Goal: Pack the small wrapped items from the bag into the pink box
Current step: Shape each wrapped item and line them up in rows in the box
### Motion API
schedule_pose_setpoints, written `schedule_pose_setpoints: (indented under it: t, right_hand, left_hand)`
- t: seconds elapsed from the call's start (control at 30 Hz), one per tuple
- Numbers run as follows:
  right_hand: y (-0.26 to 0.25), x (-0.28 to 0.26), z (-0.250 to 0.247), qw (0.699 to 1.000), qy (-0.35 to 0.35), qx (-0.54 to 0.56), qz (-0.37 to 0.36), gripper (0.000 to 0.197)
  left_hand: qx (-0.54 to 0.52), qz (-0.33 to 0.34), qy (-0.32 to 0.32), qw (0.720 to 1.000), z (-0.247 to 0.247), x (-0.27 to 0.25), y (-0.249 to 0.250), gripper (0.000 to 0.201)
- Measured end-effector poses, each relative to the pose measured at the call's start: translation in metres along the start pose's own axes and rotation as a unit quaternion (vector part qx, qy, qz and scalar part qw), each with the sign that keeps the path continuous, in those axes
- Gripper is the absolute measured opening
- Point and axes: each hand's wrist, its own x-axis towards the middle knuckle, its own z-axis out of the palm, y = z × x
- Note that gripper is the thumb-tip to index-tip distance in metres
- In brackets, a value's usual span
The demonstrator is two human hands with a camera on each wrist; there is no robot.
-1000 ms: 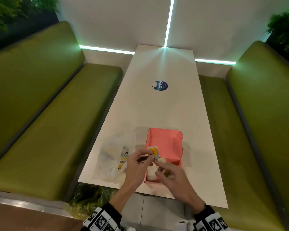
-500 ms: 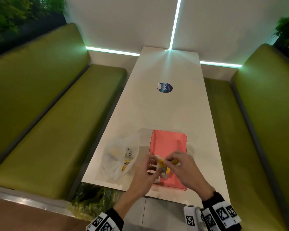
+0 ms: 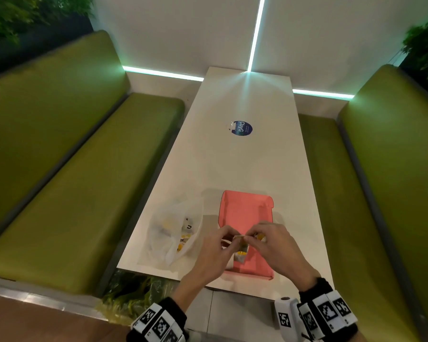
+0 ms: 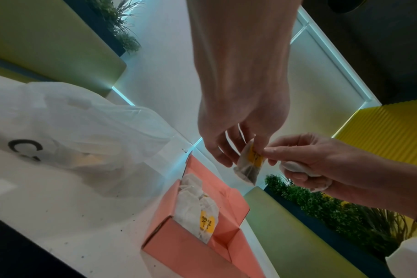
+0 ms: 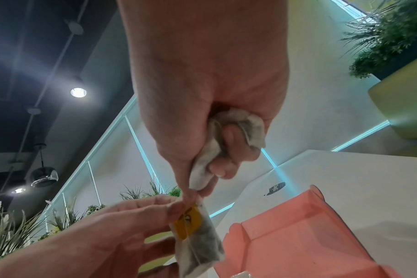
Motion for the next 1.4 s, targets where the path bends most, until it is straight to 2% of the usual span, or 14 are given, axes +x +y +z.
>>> schedule_pose_setpoints:
  t: [0.13, 0.23, 0.33, 0.43, 0.63, 0.67, 0.77, 0.93, 1.03, 1.1, 1.2, 1.4]
  right_hand:
    - [-0.002, 0.000, -0.002, 0.999, 0.001, 0.033, 0.002, 0.011]
    - [-0.003, 0.001, -0.006, 0.997, -0.010, 0.070, 0.010, 0.011]
    - [-0.004, 0.001, -0.010, 0.998, -0.017, 0.066, 0.001, 0.011]
    - [-0.006, 0.000, -0.015, 0.998, 0.003, 0.063, -0.010, 0.010]
    - [-0.008, -0.004, -0.015, 0.993, 0.047, 0.104, -0.006, 0.001]
    - [-0.006, -0.006, -0.013, 0.991, 0.053, 0.121, 0.006, 0.006]
    - [0.001, -0.013, -0.001, 0.987, 0.039, 0.149, 0.039, 0.011]
    - [0.009, -0.021, 0.013, 0.984, 0.037, 0.170, 0.033, 0.008]
    - [0.015, -0.024, 0.016, 0.987, 0.008, 0.156, 0.046, 0.008]
    - [0.018, -0.026, 0.017, 0.987, 0.014, 0.153, 0.053, 0.005]
    - [0.016, -0.027, 0.017, 0.985, 0.043, 0.157, 0.051, 0.004]
    - [0.024, -0.024, 0.033, 0.985, 0.005, 0.154, 0.076, 0.011]
  left_hand:
    - [-0.008, 0.006, 0.004, 1.000, 0.003, 0.000, -0.002, 0.006]
    - [-0.006, 0.013, -0.017, 1.000, 0.005, 0.002, -0.004, 0.008]
    - [0.008, 0.014, -0.035, 0.999, 0.005, 0.001, -0.005, 0.003]
    - [0.006, 0.021, -0.044, 0.999, 0.006, 0.000, -0.003, 0.007]
    - [0.010, 0.026, -0.023, 0.999, 0.005, 0.003, 0.000, 0.008]
    - [0.010, 0.025, -0.014, 1.000, 0.005, 0.003, 0.000, 0.008]
    - [-0.002, 0.011, -0.005, 1.000, 0.004, 0.006, -0.001, 0.005]
    - [-0.008, 0.008, -0.013, 1.000, 0.003, 0.003, 0.006, 0.004]
    - [0.029, 0.018, -0.023, 0.999, 0.000, 0.005, 0.006, 0.006]
    - [0.069, 0.036, -0.034, 0.996, -0.001, 0.007, 0.003, 0.010]
    - [0.077, 0.050, -0.043, 0.995, 0.001, 0.008, 0.003, 0.009]
    - [0.105, 0.047, -0.058, 0.992, 0.004, 0.010, -0.006, 0.003]
